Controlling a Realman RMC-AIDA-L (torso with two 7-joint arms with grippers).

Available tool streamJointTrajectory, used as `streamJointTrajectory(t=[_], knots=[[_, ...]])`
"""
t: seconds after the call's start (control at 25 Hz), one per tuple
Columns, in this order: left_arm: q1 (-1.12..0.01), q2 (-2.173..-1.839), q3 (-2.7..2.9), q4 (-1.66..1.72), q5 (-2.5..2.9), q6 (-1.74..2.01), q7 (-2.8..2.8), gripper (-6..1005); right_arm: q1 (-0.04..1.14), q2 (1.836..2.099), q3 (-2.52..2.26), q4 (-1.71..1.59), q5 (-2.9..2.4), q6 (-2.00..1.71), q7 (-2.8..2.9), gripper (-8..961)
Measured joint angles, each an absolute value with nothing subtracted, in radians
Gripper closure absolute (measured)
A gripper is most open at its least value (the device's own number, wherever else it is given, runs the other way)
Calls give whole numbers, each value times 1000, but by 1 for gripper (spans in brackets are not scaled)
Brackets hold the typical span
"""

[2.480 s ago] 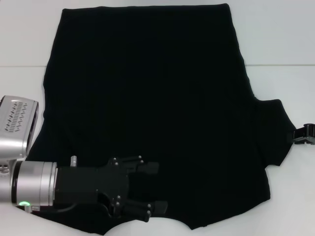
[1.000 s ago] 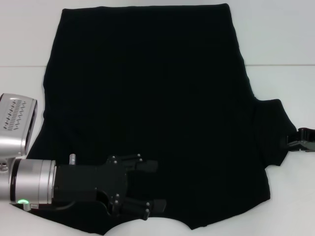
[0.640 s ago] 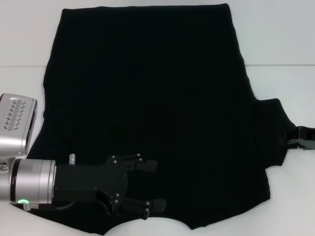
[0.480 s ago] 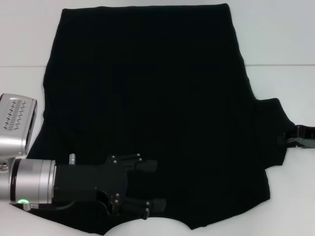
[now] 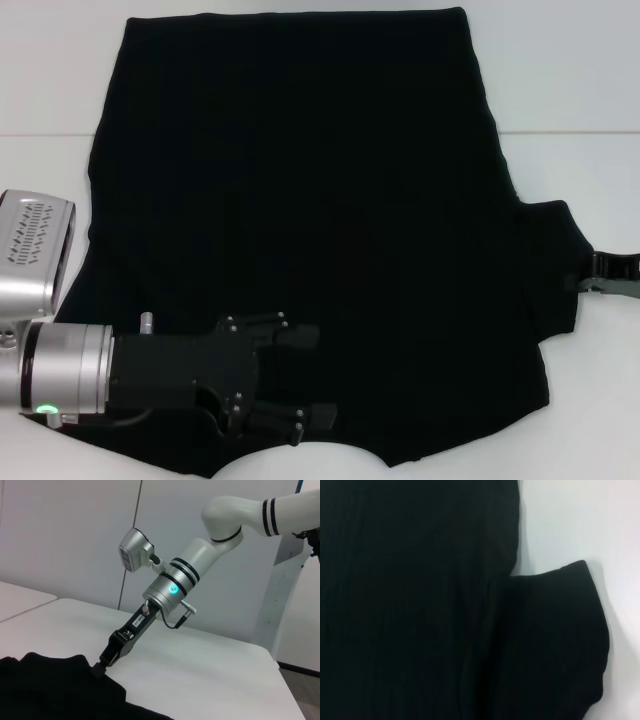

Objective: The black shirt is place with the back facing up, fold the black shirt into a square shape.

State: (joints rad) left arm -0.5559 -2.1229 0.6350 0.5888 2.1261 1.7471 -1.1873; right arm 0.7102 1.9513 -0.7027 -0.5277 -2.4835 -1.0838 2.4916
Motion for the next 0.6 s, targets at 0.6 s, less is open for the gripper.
streamJointTrajectory(t=[0.6], knots=[[-551,-2123,632,589,2123,1753,-1198,66,665,1951,-678,-543,-2428,-1060,2414,951]])
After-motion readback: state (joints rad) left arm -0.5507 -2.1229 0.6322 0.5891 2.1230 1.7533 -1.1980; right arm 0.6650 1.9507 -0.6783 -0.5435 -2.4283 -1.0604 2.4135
